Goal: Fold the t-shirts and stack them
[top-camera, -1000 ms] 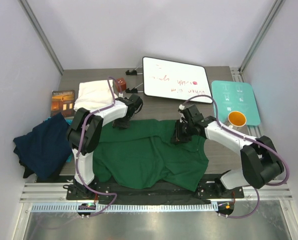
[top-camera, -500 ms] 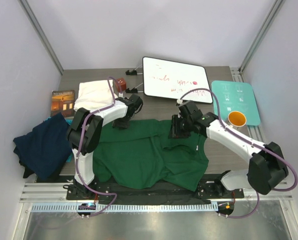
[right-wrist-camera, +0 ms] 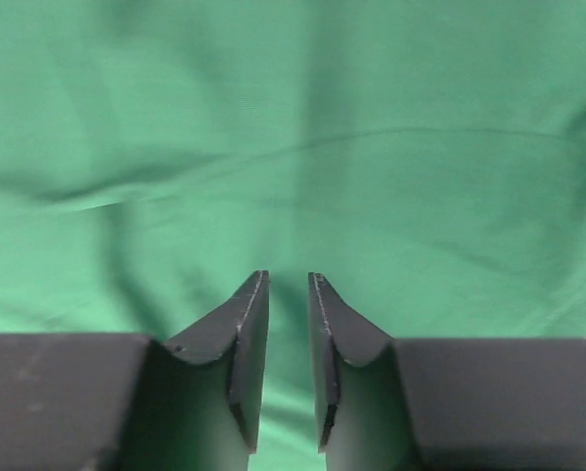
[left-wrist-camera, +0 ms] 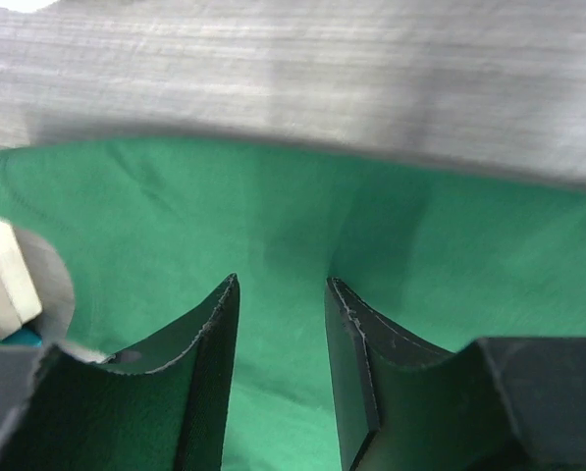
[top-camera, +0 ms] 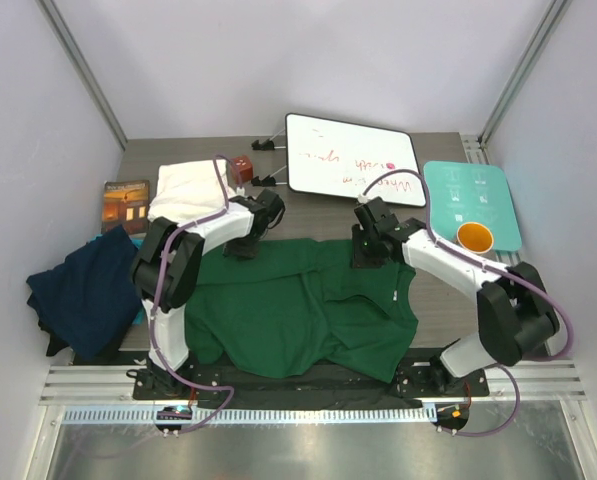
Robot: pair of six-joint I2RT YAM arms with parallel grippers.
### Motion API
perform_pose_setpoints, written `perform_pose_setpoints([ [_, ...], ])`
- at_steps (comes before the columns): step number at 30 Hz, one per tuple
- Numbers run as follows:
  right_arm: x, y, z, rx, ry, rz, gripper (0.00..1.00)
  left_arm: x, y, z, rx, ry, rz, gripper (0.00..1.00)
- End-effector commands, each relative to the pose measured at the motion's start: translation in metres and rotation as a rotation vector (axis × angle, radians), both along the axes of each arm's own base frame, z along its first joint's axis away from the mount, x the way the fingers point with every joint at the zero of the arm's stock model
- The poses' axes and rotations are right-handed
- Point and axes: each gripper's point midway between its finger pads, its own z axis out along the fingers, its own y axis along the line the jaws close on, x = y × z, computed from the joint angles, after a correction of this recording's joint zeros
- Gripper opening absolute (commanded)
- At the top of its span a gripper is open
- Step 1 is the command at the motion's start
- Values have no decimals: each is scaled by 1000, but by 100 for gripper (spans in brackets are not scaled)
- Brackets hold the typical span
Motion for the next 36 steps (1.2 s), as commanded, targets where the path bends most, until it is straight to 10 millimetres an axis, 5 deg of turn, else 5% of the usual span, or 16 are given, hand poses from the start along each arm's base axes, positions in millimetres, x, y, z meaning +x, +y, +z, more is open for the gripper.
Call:
perform_pose_setpoints([
  [1, 23, -33, -24, -96, -50, -123, 27, -8, 15, 25, -1, -59, 30, 43],
  [8, 55, -71, -34, -180, -61, -223, 31, -13, 34, 22, -108, -78, 161, 41],
  [17, 60, -94, -69, -232, 69, -283, 26, -19, 62, 13, -59, -45, 265, 37],
  [20, 58, -94, -78, -240, 94, -286, 19, -20, 58, 3, -105, -35, 271, 28],
  [22, 57, -96, -83, -249, 110, -290, 12, -18, 59, -5, -107, -8, 273, 12],
  [24, 59, -98, -86, -239, 120, -304, 1, -13, 61, -12, -112, 26, 288, 10],
  [29, 68, -104, -81, -246, 110, -331, 1, 7, 63, -16, -167, 34, 318, 1],
  [36, 77, -129, -84, -231, 130, -421, 1, 42, 63, -11, -183, 30, 293, 0],
])
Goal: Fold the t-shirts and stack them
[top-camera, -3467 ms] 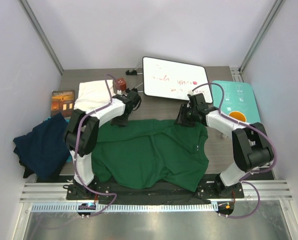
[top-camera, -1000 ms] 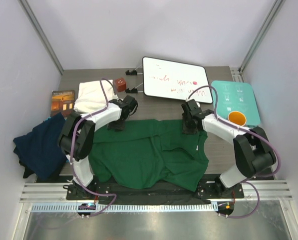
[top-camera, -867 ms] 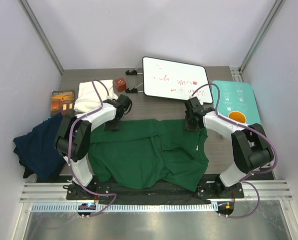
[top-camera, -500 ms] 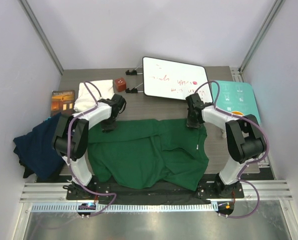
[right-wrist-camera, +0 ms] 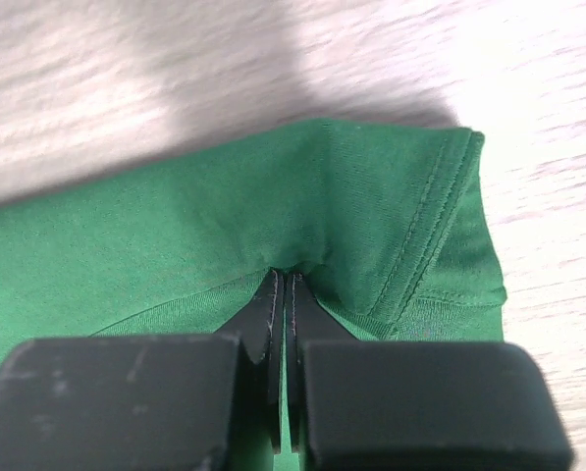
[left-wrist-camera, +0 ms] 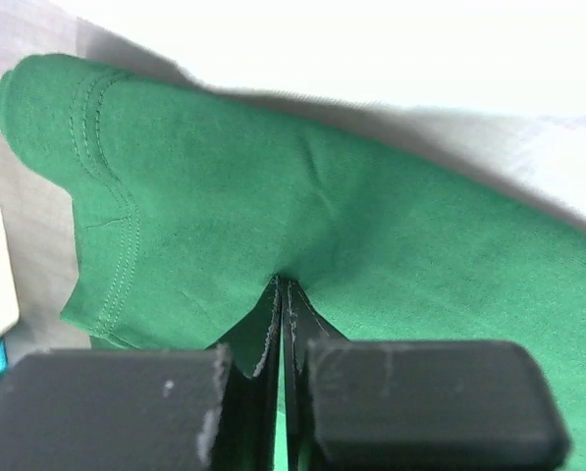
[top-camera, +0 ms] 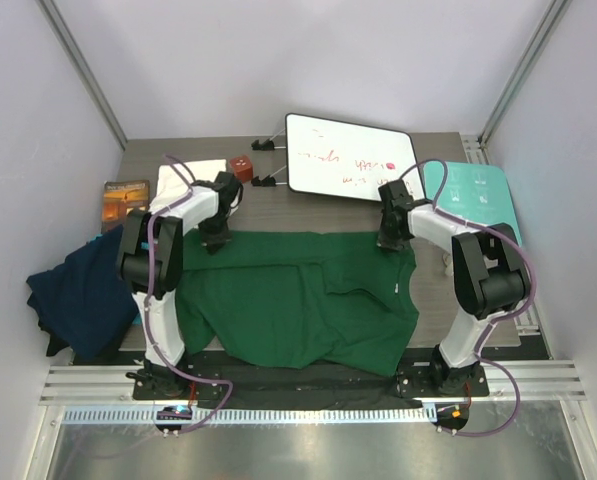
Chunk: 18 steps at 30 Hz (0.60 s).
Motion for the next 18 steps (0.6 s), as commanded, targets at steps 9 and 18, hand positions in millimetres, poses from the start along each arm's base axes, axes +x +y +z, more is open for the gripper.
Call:
perform_pose_setpoints([
  [9, 50, -23, -5, 0, -31, -87, 1, 59, -13, 4, -43, -25, -95, 0],
  [18, 97, -4, 16, 68, -96, -52, 1, 70, -10, 9, -17, -44, -109, 1],
])
